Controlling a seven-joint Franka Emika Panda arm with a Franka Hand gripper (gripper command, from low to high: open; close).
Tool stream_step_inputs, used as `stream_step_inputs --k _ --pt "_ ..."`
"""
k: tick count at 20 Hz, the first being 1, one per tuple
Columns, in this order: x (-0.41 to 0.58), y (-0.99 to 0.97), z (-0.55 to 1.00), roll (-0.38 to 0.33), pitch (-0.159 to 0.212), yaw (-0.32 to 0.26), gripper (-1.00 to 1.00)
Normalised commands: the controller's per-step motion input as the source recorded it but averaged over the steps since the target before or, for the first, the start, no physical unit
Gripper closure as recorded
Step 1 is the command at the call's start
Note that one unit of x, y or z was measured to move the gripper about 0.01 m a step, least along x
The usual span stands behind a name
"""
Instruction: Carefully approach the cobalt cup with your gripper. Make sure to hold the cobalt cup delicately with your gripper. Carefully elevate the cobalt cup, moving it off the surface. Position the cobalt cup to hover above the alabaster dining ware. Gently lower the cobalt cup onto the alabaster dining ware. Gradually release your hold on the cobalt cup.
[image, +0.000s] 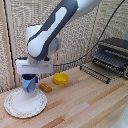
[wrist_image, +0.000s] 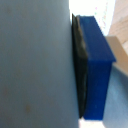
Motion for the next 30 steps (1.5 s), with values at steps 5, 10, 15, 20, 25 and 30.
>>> stream_step_inputs --k 5,10,15,20,25,30 --pt "0.011 0.24 -0.22 -0.013 0.024 0.005 1.0" --pt "0.0 0.08 -0.13 0.0 0.009 0.032 1.0" --pt "0.059 0.01 -0.1 0.0 0.0 0.083 1.0" --pt "0.163 -0.03 -0.04 0.001 0.002 0.079 1.0" --pt "0.117 0.0 0.11 0.001 0.037 0.028 -1.0" --pt "0.174 0.04 0.33 0.007 0.062 0.023 -1.0"
